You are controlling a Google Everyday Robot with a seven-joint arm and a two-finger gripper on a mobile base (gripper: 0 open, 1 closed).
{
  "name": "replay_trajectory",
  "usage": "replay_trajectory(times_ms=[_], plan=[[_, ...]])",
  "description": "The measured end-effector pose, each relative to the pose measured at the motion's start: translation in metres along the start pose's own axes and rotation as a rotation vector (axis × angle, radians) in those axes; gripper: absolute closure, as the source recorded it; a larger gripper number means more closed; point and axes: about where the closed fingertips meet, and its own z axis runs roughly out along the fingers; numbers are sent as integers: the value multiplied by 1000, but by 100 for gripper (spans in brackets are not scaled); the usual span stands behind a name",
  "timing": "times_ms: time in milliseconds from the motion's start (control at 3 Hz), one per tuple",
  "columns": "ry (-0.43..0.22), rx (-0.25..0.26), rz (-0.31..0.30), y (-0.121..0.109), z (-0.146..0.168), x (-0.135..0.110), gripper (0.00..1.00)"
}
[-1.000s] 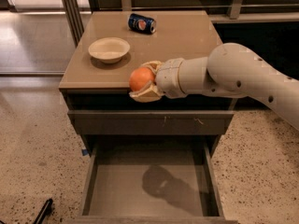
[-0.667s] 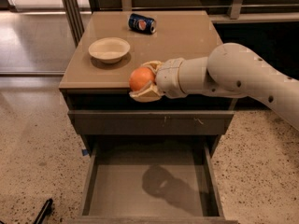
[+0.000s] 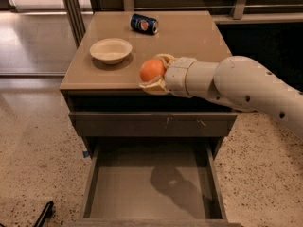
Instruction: Pick orange from middle drawer and place on counter
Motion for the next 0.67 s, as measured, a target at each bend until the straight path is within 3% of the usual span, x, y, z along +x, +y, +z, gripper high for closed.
replay_trajectory(times_ms=[333,667], plan=[[1,77,23,-26,1,11,100],[-15,109,63,-42,1,26,100]])
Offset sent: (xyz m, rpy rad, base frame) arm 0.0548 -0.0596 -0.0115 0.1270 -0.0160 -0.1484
